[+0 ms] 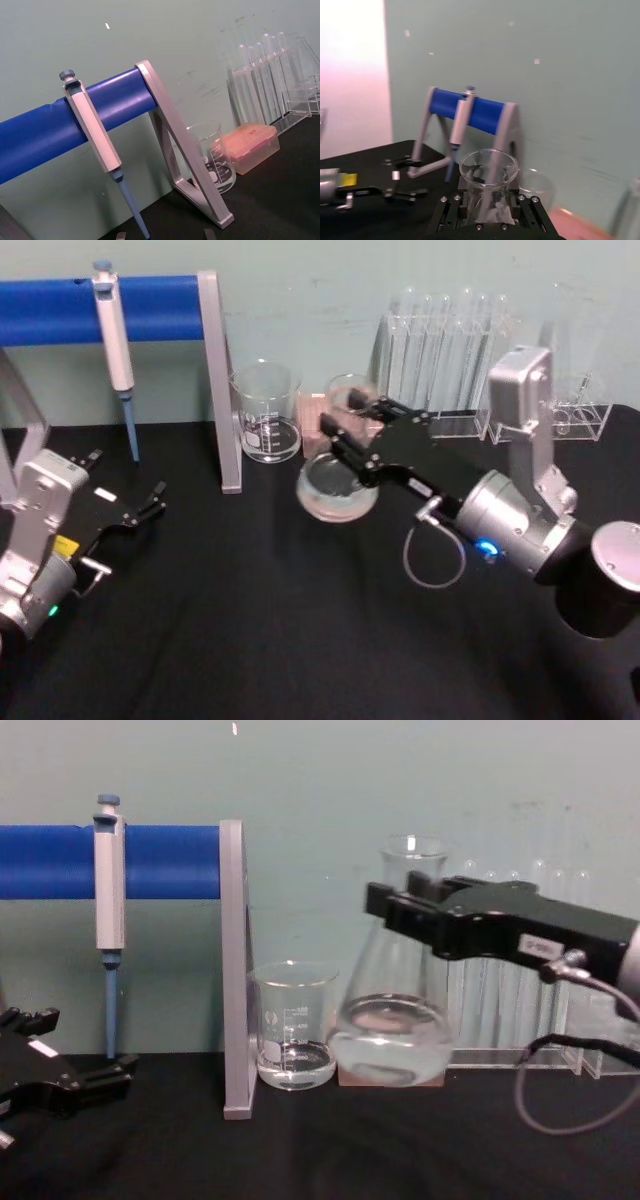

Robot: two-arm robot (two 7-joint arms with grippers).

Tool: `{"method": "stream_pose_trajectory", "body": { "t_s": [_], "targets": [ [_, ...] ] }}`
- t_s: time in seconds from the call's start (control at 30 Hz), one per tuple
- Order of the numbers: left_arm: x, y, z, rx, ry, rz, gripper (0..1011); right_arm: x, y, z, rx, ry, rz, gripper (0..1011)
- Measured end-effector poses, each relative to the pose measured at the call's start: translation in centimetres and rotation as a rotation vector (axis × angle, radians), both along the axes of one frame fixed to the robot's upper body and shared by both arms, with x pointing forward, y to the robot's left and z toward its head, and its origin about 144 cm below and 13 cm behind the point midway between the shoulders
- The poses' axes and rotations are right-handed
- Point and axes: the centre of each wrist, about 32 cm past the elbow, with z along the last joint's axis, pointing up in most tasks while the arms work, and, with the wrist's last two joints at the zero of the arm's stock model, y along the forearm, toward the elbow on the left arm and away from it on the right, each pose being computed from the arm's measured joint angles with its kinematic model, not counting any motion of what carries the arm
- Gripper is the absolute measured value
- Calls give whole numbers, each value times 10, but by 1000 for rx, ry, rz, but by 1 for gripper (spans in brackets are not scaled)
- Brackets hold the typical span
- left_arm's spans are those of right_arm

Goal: Grasp the erlenmeyer flask with one hand, shake it three times, then place it back.

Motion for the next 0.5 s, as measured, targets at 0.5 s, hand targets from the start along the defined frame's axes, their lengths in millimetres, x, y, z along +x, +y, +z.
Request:
{"method": "stream_pose_trajectory", "body": {
  "t_s": [0.5],
  "targets": [
    [0, 0, 0, 0, 0, 0, 1001, 3, 8, 0, -10, 6, 37, 450]
  ]
}}
